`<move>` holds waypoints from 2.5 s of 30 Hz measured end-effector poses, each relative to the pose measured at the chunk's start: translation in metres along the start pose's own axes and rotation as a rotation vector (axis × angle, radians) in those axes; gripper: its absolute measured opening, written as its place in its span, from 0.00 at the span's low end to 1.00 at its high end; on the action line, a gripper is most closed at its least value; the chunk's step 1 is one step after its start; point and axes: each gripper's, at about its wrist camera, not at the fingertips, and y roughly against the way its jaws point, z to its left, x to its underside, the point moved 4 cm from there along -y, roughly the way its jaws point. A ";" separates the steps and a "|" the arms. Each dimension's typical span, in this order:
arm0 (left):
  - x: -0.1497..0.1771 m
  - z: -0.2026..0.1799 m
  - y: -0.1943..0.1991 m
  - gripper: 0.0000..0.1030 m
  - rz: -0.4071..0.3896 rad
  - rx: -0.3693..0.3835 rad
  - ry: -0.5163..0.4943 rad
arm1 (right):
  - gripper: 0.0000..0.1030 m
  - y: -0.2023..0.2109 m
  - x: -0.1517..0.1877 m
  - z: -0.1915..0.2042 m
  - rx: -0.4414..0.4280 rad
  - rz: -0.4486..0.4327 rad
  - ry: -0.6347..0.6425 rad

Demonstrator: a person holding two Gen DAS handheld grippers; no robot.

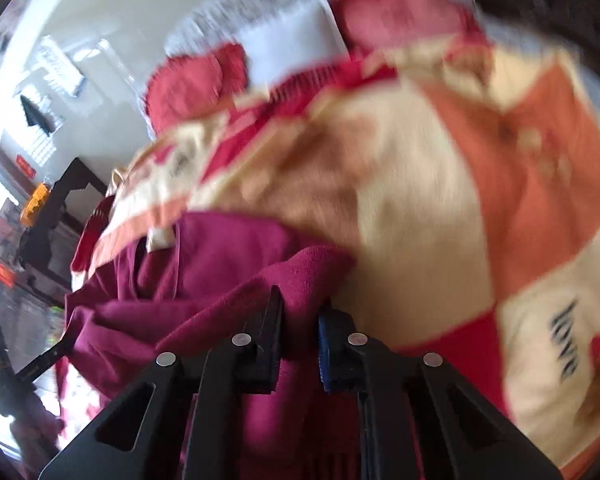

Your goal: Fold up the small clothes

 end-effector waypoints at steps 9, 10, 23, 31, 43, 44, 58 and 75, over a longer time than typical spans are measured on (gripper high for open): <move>0.004 0.008 -0.018 0.55 0.019 -0.059 0.021 | 0.11 0.003 0.009 -0.018 0.085 0.032 -0.045; 0.003 0.010 -0.017 0.55 0.015 -0.058 0.028 | 0.12 0.013 0.014 -0.015 0.071 0.034 -0.028; 0.010 0.013 0.009 0.66 -0.025 -0.094 -0.025 | 0.12 0.026 0.087 -0.003 0.073 0.223 0.103; 0.018 0.012 0.006 0.68 0.001 -0.075 -0.002 | 0.29 -0.012 0.042 -0.016 0.020 0.198 -0.048; 0.047 0.028 0.029 0.72 0.020 -0.079 -0.009 | 0.00 0.001 0.032 -0.026 0.134 0.079 0.025; 0.051 0.028 0.031 0.72 0.023 -0.076 -0.009 | 0.02 0.010 0.031 -0.026 0.105 0.073 0.002; 0.105 0.007 0.075 0.80 0.073 -0.049 -0.118 | 0.32 0.054 0.112 -0.011 0.013 0.210 0.018; 0.152 0.019 0.101 0.80 0.095 -0.060 -0.087 | 0.00 0.064 0.096 -0.010 0.170 0.047 0.091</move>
